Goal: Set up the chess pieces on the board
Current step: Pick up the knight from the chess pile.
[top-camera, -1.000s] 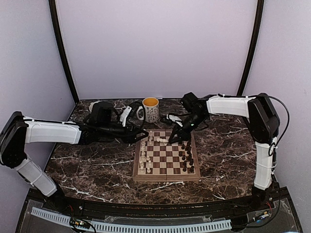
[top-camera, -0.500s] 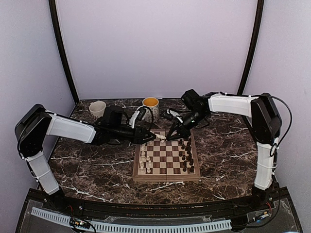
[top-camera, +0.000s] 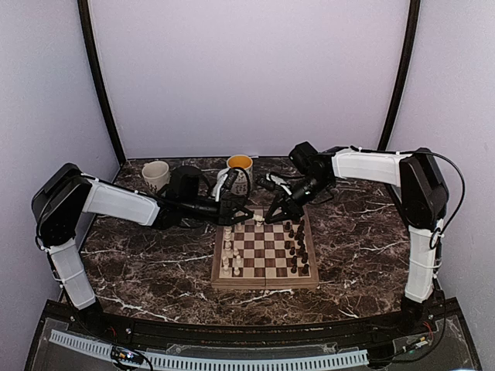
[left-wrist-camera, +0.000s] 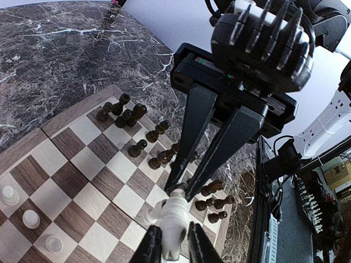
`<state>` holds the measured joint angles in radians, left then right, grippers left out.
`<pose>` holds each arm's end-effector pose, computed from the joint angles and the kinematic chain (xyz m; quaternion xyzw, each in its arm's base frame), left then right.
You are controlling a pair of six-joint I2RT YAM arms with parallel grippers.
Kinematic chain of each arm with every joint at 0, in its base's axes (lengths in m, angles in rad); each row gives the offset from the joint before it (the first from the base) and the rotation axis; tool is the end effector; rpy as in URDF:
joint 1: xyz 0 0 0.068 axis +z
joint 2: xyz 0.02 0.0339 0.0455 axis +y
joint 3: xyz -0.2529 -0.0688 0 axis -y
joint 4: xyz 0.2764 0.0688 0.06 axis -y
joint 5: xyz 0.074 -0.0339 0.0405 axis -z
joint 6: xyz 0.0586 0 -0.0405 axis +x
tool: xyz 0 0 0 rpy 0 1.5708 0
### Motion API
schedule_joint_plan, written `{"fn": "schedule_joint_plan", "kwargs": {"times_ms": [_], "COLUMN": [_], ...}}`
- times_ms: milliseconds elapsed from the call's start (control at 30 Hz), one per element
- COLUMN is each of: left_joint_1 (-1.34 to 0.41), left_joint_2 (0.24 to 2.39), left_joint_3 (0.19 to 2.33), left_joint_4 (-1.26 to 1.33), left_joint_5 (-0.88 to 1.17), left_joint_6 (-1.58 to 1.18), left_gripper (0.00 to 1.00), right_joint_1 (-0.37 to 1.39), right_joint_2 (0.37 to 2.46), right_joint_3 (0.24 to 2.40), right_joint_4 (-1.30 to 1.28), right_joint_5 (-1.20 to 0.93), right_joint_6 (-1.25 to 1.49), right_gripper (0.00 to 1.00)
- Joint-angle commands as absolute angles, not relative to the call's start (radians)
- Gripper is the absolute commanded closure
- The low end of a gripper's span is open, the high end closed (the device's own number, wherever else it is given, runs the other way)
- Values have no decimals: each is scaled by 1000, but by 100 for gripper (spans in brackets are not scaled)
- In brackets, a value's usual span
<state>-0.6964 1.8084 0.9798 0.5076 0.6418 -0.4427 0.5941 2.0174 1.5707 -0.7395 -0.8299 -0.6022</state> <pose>0.3038 -0.2997 0.1580 0.2804 0.7401 -0.5148 0.3296 0.3462 0.2861 0.1710 -0.5695 0.6989 0.3950 0.1765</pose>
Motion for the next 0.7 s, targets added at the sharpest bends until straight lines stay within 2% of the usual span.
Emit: {"fn": "schedule_joint_plan", "kwargs": {"times_ms": [0, 167, 500, 667], "left_joint_1": [-700, -700, -681, -663], "left_joint_2": [1810, 1786, 1655, 1634], "left_joint_3": [1010, 1012, 1060, 1162], "left_joint_4": [519, 493, 238, -29], "left_joint_5": [688, 670, 541, 397], "left_joint_6": [-460, -446, -283, -143], "left_gripper": [85, 94, 98, 98], "right_joint_1": [584, 582, 582, 581], "right_joint_2": [1990, 2002, 2034, 2044], "right_joint_3": [1588, 1580, 1569, 1565], "right_joint_4": [-730, -730, -728, -726], "right_joint_5": [-859, -848, -838, -836], "right_joint_6": [-591, -592, -586, -582], "right_gripper": [91, 91, 91, 91]}}
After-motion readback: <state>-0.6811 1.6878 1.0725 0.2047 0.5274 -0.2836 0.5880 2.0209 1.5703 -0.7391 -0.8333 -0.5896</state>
